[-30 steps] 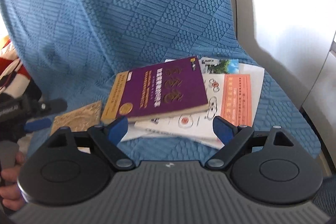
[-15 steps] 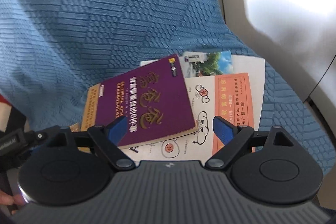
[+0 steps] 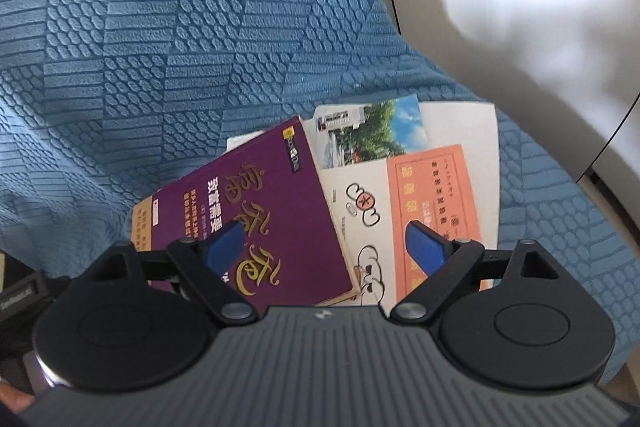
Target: Organize objects
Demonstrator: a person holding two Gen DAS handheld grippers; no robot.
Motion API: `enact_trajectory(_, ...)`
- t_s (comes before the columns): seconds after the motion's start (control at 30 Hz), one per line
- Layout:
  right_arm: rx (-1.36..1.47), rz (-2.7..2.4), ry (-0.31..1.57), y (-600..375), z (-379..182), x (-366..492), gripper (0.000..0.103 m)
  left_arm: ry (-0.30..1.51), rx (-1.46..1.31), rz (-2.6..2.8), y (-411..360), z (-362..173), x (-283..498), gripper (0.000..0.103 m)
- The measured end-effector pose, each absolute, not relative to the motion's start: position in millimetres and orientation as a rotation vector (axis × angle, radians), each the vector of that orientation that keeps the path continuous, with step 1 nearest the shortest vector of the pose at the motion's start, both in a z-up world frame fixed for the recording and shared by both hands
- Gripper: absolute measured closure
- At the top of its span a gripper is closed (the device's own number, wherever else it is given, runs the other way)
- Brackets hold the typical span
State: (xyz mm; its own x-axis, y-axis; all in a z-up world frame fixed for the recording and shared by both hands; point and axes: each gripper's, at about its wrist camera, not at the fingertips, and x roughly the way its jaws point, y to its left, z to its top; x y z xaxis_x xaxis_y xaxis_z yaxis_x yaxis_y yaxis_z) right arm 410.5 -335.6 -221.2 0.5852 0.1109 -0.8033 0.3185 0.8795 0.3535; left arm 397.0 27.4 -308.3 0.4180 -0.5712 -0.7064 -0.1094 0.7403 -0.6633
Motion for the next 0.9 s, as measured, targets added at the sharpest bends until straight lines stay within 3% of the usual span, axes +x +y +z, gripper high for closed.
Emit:
enact_trajectory(0.17, 0.54, -0.135, 0.989, -335.0, -229.5, 413.0, 0.014, 1.163, -0.756, -0.293, 27.7, -322.9, 400.3, 0.045)
enact_trajectory(0.43, 0.651, -0.113, 0.973, -345.9, -227.0, 408.9, 0.014, 1.208, -0.854, -0.291, 30.9, -338.9, 396.9, 0.056)
enact_trajectory(0.67, 0.78, -0.044, 0.9, -354.9, -219.5, 401.3, 0.014, 1.227, -0.906, -0.242, 44.0, -335.5, 392.7, 0.078)
enact_trajectory(0.9, 0.931, 0.069, 0.845, -348.4, -210.0, 386.7, 0.014, 1.184, -0.901, -0.265, 45.4, -314.2, 386.9, 0.088)
